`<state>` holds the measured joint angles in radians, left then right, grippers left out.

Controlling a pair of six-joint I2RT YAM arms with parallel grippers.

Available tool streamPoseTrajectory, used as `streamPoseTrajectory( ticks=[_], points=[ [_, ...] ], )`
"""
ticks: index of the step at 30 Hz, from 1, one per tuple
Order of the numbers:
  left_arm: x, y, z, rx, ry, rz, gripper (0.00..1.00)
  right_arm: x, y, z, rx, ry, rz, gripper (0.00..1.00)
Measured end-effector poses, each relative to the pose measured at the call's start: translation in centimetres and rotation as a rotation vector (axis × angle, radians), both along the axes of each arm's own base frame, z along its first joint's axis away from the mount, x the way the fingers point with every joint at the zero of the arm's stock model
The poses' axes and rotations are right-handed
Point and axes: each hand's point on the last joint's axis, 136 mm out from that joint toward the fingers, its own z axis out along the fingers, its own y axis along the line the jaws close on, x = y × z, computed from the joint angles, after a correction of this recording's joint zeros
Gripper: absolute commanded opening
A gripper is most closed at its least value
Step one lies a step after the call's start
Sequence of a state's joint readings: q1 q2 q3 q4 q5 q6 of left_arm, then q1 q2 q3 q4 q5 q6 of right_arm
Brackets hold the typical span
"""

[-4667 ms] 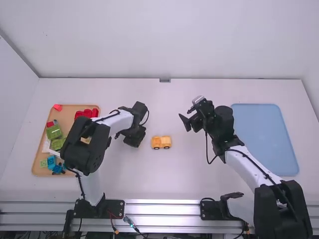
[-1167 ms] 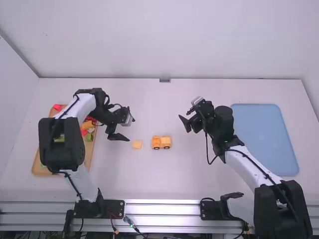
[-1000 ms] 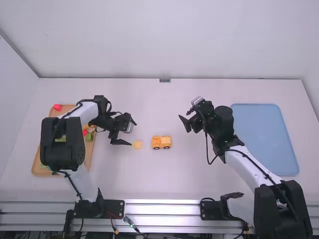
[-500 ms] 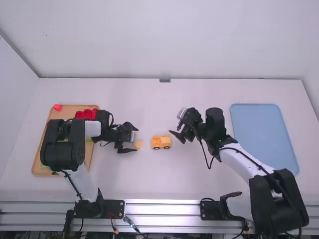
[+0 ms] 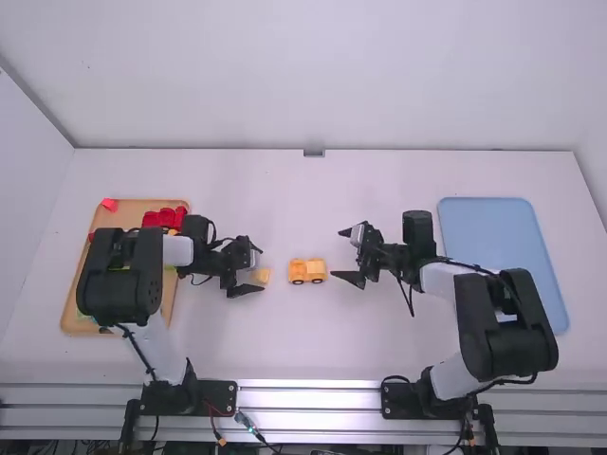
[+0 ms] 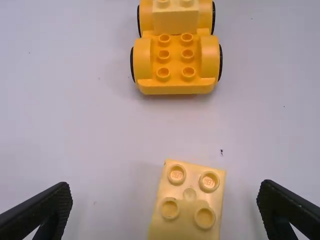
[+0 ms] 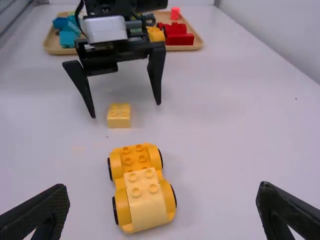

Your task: Assemble lego blocks to make yellow taxi

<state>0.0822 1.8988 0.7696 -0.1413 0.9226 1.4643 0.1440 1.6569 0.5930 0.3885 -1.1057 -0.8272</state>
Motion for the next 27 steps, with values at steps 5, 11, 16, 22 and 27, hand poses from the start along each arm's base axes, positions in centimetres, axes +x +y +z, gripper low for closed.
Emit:
streamPoseTrajectory(
  ticks=[5, 11, 16, 22, 27],
  points=[
    [-0.3, 0.0, -0.9, -0.003, 0.029, 0.0, 0.99, -0.3, 0.1, 0.3, 0.014, -0.01, 0.019, 0.99],
    [-0.4, -0.1, -0.9, -0.007, 0.033, 0.0, 0.44, -0.3, 0.3, 0.4, 0.018, -0.019, 0.028, 0.99],
    [-0.4, -0.2, -0.8, -0.016, 0.035, -0.001, 0.3, -0.6, 1.1, 0.7, 0.024, -0.045, 0.056, 0.99],
    [-0.1, -0.2, -0.8, -0.015, 0.006, -0.001, 0.33, -0.8, 1.7, 0.8, 0.021, -0.057, 0.071, 0.99],
    [-0.2, -0.5, -0.7, -0.04, -0.03, -0.007, 0.34, -0.8, 1.7, 0.7, 0.017, -0.058, 0.065, 0.99]
  ],
)
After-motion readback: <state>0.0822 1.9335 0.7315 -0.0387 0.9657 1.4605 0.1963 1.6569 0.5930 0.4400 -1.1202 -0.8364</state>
